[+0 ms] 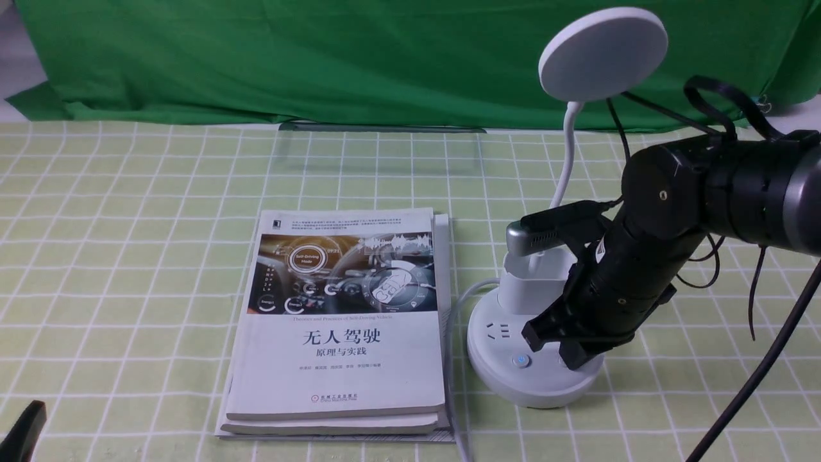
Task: Turn off the desk lamp on the green coffee tablecloth by hand.
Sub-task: 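Press the power button on the lamp base to turn the lamp off with the right gripper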
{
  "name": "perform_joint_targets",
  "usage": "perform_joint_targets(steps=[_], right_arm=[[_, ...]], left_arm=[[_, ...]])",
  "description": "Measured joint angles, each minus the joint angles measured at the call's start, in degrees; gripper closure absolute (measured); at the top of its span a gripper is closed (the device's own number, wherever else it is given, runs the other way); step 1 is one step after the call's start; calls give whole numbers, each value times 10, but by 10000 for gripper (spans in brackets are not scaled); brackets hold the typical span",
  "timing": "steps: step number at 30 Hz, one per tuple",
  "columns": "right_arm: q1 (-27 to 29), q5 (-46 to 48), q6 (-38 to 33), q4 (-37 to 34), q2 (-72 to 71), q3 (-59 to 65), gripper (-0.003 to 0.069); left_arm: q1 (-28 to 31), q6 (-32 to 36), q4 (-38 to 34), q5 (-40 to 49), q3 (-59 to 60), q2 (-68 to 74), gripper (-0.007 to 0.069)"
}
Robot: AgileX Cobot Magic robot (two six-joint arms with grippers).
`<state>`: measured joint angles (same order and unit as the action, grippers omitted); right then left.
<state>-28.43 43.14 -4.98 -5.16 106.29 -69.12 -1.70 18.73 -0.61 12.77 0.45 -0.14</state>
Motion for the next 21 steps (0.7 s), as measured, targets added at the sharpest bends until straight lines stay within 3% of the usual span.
perform_joint_targets(steps=[21], right_arm=[[0, -14, -6, -17, -34, 5, 612]], left_arm=[[0, 0, 0, 0, 0, 0, 382]])
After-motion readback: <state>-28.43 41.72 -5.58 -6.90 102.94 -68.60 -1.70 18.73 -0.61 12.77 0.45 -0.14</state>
